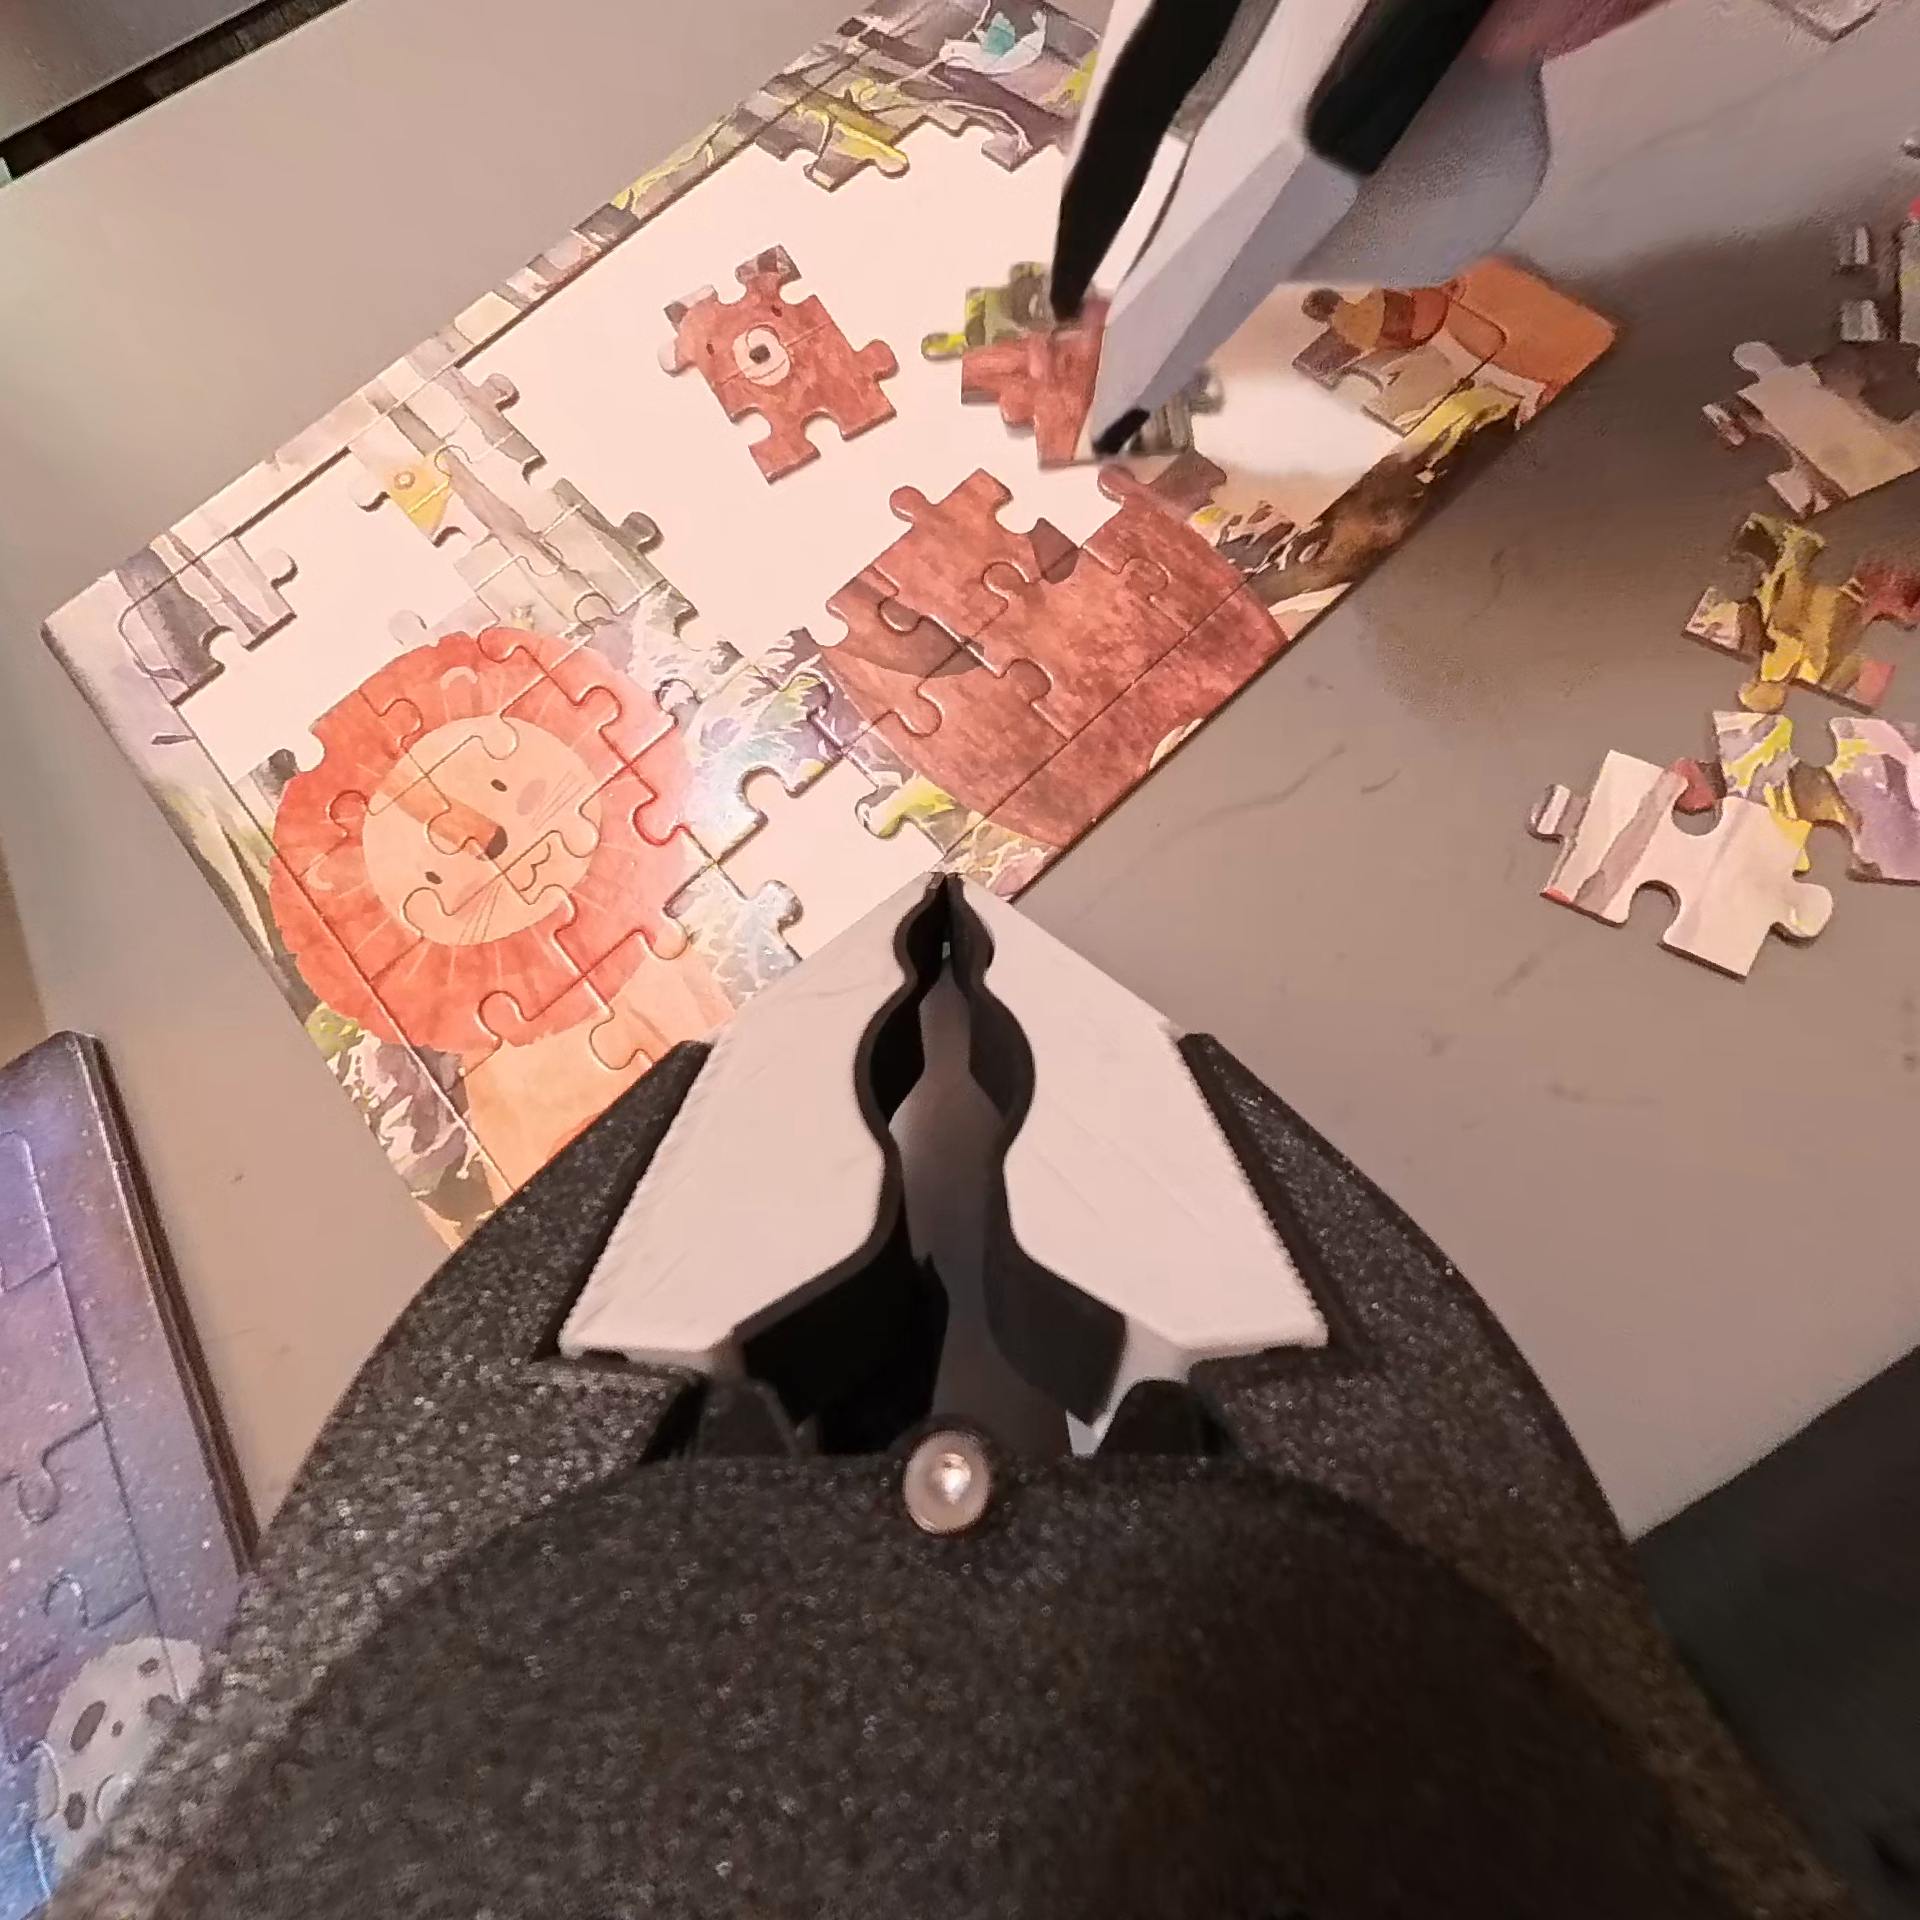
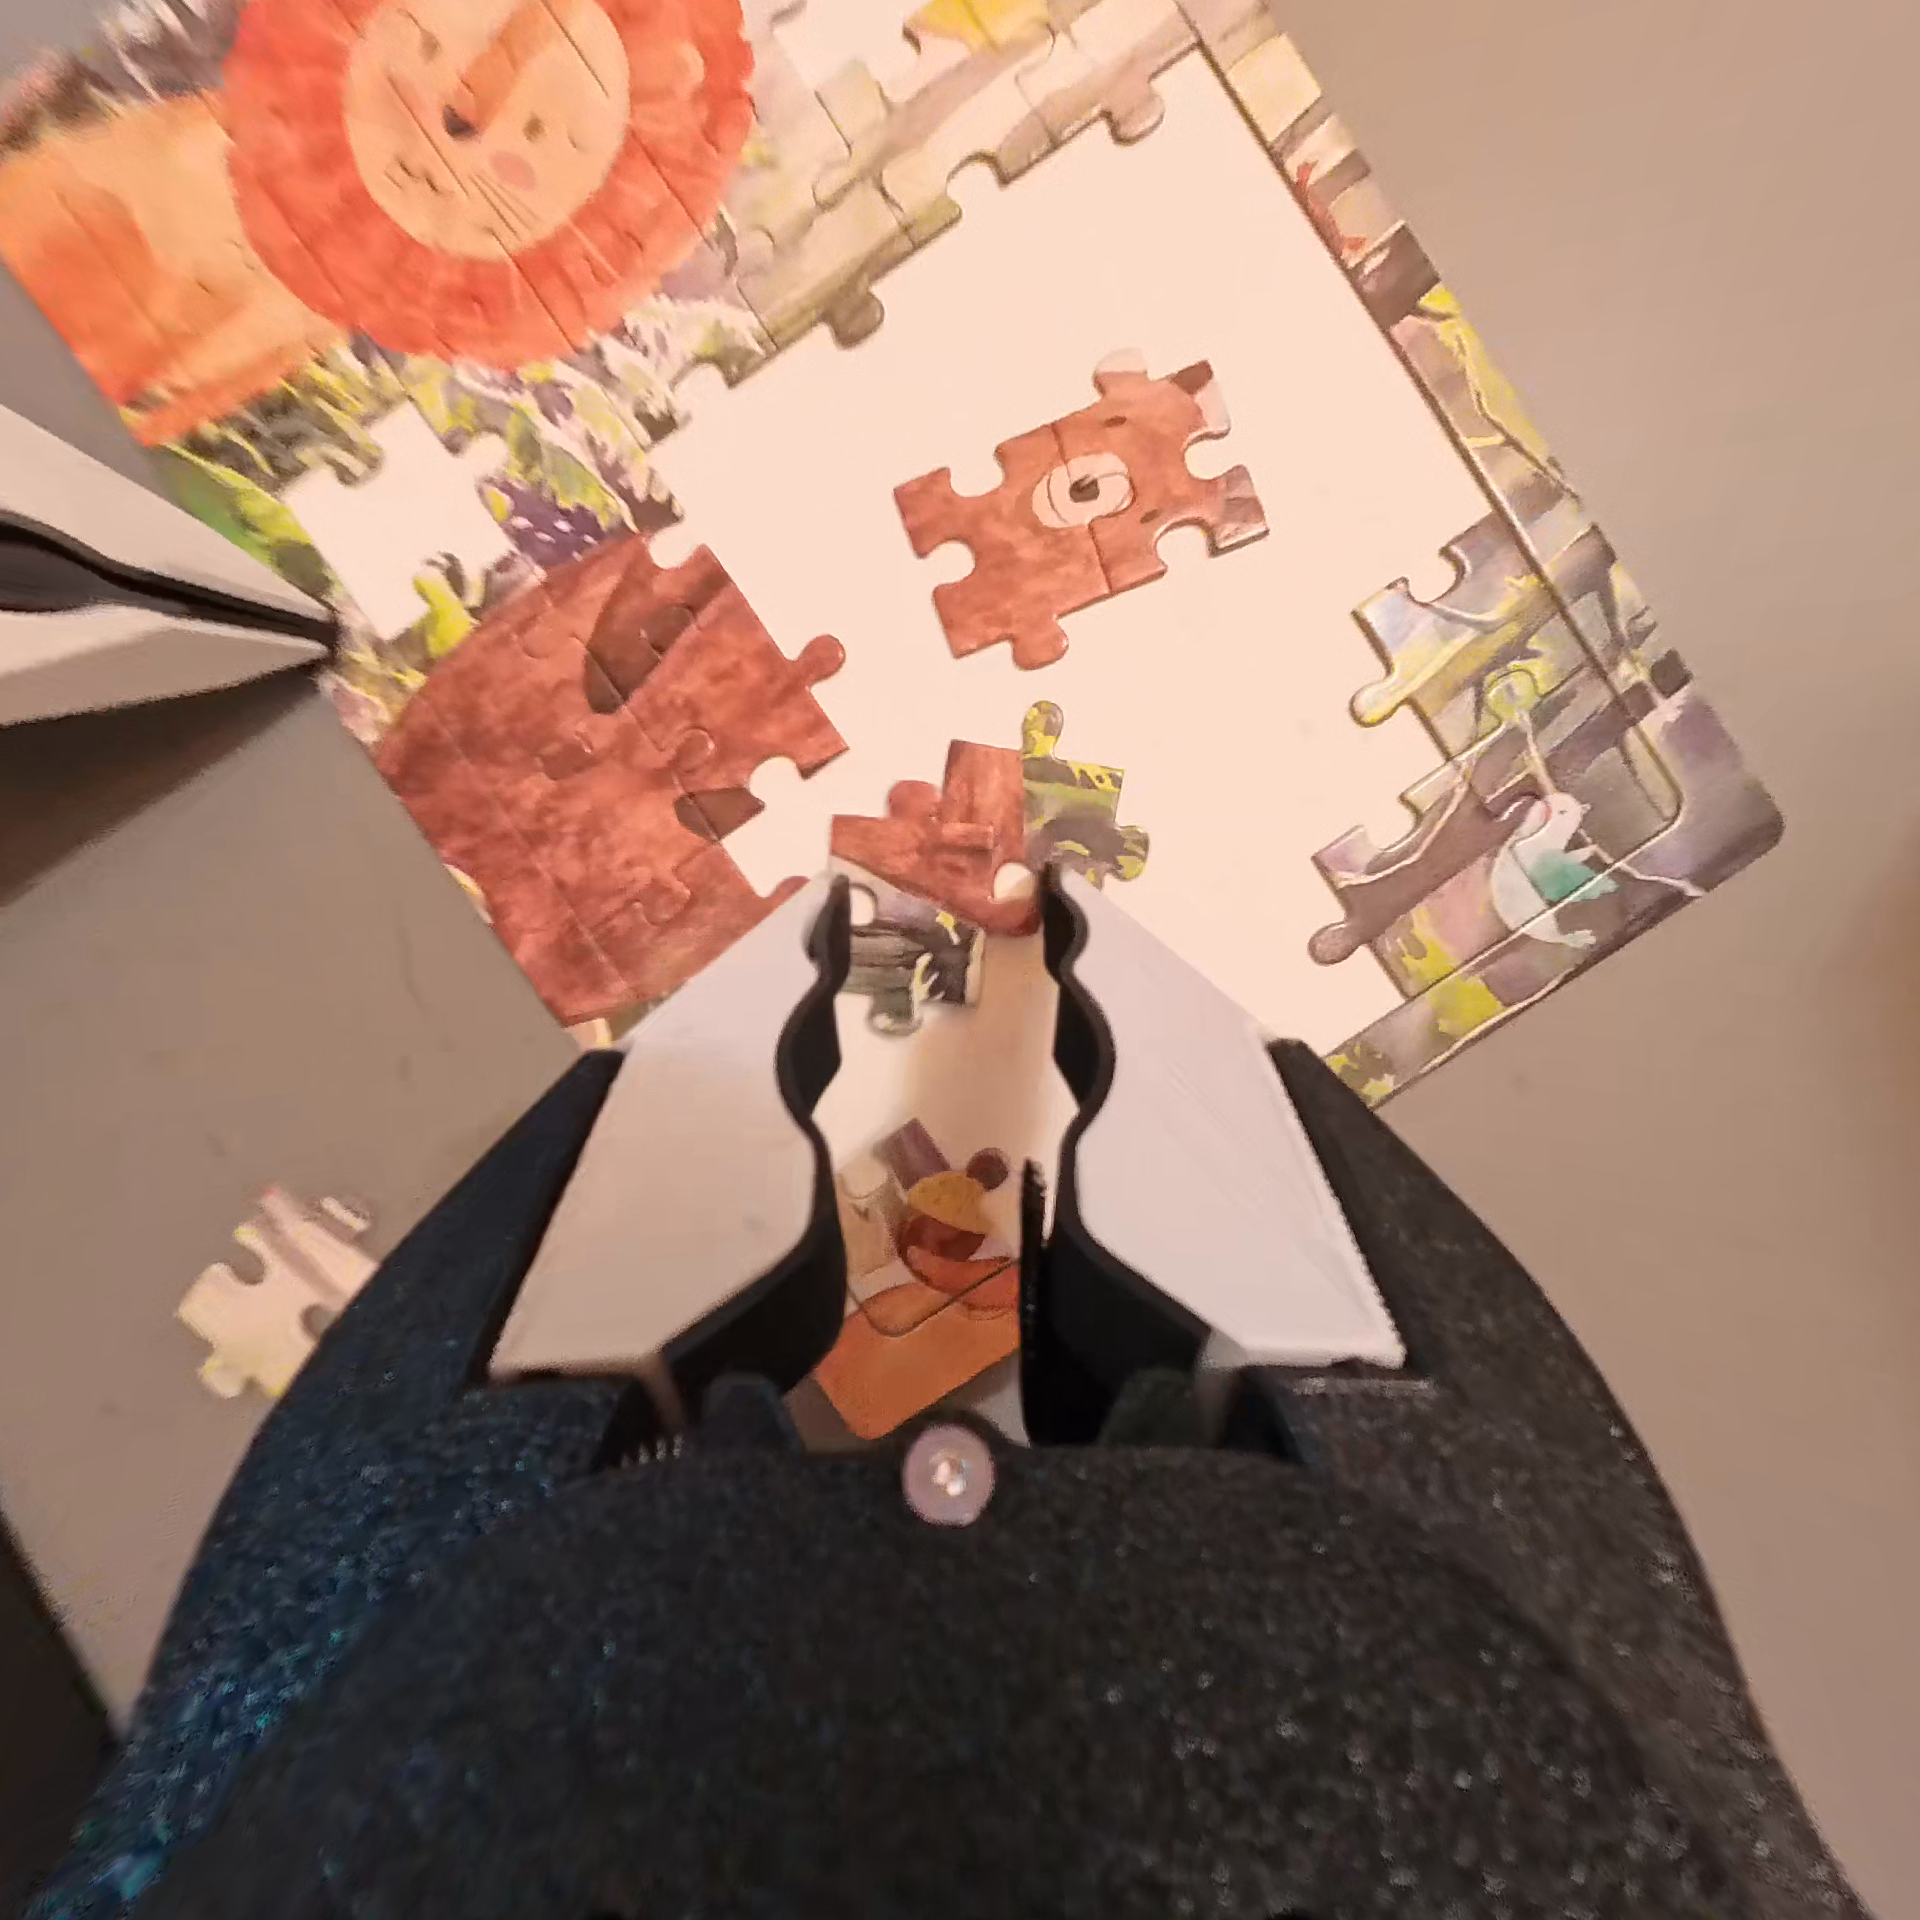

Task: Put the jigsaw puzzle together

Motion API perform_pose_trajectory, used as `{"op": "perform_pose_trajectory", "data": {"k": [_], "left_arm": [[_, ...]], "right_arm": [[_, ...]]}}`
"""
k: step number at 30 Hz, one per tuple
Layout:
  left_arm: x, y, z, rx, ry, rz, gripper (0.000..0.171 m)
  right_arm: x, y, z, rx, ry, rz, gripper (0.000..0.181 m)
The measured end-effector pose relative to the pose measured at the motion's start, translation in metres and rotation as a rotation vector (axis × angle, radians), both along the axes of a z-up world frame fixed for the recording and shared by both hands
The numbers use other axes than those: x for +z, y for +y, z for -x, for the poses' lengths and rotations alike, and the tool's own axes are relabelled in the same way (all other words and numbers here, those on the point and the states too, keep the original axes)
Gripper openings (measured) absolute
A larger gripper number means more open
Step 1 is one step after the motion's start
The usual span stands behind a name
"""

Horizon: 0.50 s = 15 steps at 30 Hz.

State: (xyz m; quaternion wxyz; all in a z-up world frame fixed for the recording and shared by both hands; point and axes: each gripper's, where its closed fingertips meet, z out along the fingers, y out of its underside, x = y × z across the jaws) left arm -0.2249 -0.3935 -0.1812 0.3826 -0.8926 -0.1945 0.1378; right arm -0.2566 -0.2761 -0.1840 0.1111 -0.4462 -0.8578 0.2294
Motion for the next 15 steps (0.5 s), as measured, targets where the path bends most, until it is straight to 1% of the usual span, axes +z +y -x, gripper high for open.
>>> {"op": "perform_pose_trajectory", "data": {"k": [2,3,6,9,10,13,15], "left_arm": [[0.000,0.000,0.000,-0.003,0.001,0.001,0.000],[0.000,0.000,0.000,-0.003,0.002,0.001,0.000],[0.000,0.000,0.000,-0.003,0.002,0.001,0.000],[0.000,0.000,0.000,-0.003,0.002,0.001,0.000],[0.000,0.000,0.000,-0.003,0.002,0.001,0.000],[0.000,0.000,0.000,-0.003,0.001,0.001,0.000],[0.000,0.000,0.000,-0.003,0.001,0.001,0.000]], "right_arm": [[0.000,0.004,0.000,0.009,0.017,-0.047,0.033],[0.000,0.010,0.000,-0.009,0.018,-0.069,0.033],[0.001,0.031,0.000,-0.077,0.008,-0.075,0.027],[0.002,0.038,0.000,-0.099,0.006,-0.058,0.027],[0.006,0.035,0.003,-0.096,0.028,-0.046,0.028],[0.021,0.010,0.017,-0.053,0.116,0.017,0.027],[0.021,-0.004,0.030,-0.039,0.149,0.028,0.022]]}}
